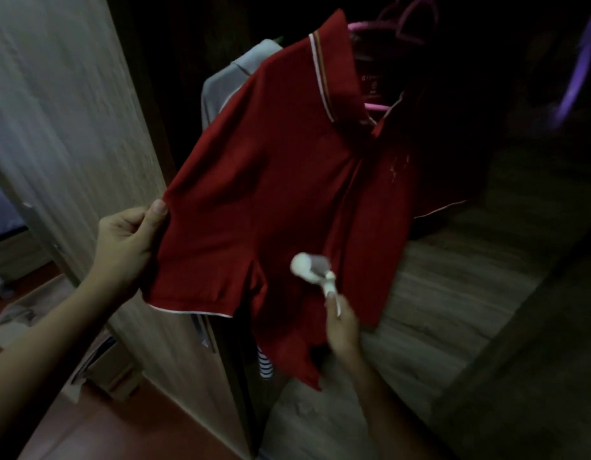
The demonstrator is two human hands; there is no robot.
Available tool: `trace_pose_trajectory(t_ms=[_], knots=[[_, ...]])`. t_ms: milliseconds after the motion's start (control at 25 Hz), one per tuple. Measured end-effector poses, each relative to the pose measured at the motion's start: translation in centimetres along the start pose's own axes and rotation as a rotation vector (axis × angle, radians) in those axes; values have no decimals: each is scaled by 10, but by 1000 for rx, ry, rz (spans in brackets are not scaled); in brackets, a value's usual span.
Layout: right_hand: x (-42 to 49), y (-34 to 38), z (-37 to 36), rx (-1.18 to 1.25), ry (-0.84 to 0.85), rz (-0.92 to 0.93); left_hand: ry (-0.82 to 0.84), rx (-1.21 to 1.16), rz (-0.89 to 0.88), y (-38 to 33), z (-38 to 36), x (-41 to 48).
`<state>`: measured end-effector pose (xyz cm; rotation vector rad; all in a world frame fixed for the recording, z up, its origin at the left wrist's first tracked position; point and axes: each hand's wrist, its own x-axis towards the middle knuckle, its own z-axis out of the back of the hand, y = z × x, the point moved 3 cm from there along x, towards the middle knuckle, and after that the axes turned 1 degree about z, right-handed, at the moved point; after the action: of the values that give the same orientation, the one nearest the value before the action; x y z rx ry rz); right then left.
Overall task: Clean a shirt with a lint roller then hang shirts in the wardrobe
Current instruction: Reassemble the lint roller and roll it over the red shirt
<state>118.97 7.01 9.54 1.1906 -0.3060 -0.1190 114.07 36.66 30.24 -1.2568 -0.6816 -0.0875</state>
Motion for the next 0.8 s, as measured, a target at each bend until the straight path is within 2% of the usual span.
trace_pose_trajectory(t_ms=[120, 280, 400, 560, 680, 800], knots=[[67, 44, 58, -10, -212, 80, 0, -6, 1, 2, 2, 1], [143, 92, 121, -11, -407, 80, -8, -18, 23, 0, 3, 1], [166, 110, 139, 13, -415, 60, 9, -9, 13, -5, 2, 0], [107, 69, 84, -32, -192, 111, -2, -10, 19, -7, 0, -2], [5, -4, 11, -25, 42, -52, -20, -7, 34, -5, 2, -2], [-79, -62, -31, -126, 293, -114, -19, -17, 31, -2, 3, -2]])
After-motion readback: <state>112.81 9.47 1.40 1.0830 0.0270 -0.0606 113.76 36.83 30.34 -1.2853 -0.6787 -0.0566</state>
